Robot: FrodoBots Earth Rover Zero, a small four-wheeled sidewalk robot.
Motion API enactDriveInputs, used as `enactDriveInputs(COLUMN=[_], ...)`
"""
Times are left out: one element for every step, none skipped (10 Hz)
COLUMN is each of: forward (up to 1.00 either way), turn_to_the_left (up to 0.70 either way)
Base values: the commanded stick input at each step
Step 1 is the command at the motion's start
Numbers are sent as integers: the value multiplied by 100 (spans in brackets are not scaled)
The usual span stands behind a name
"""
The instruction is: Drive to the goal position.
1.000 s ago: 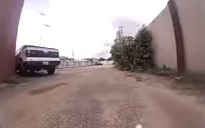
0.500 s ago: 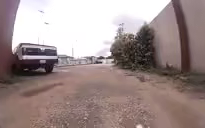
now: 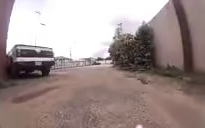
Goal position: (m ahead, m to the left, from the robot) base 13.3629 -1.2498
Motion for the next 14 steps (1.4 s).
enactDriveInputs(forward=[50, 50, 50, 50, 50, 50, 50, 50, 50, 50, 50, 50, 50, 50], turn_to_the_left=[-1, -1, -1, -1, -1, -1, -1, -1, -1, -1, -1, -1, -1, -1])
